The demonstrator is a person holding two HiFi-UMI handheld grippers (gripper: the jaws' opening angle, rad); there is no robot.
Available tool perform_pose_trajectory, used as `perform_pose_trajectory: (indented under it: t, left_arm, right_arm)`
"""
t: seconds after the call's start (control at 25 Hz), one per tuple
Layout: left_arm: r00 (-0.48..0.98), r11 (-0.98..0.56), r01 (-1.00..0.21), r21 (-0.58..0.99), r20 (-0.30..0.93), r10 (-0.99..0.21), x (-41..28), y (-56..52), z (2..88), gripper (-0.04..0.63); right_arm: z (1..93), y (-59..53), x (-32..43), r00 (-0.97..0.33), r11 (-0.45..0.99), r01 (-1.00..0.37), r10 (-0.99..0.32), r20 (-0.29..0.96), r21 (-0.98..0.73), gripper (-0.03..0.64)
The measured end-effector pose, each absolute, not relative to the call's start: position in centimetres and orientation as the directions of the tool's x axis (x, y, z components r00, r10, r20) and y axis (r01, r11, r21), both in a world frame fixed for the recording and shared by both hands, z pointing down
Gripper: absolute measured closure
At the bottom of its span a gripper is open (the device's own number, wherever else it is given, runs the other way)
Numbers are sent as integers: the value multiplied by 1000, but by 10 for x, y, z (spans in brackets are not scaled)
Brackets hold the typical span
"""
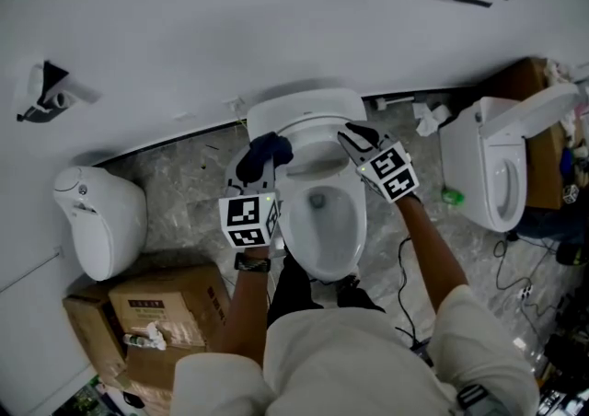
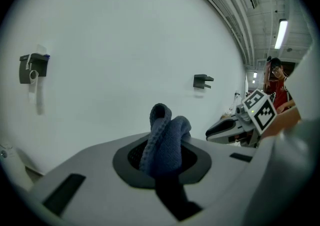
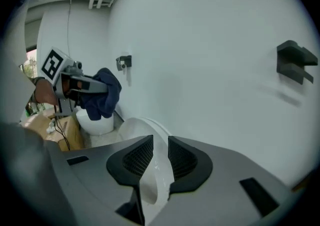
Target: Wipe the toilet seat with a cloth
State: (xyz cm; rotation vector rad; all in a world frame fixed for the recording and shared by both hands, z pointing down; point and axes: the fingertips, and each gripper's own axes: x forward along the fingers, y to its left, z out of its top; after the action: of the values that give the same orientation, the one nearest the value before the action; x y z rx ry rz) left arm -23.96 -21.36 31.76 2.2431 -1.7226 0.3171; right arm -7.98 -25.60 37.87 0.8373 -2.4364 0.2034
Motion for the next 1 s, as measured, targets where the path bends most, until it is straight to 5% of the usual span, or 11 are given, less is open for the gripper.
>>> perform_pose_trajectory:
  t: [0.36, 1.0]
  left_arm:
    - [303, -307, -950, 54, 399, -866, -252, -206, 326, 546]
    - [343, -296, -939, 178, 378, -860, -249, -190, 319, 546]
  right_arm:
    - [408, -277, -91, -572, 867, -424, -481, 665, 263, 492]
    - [412, -252, -89, -406, 911, -163, -413, 815, 380, 509]
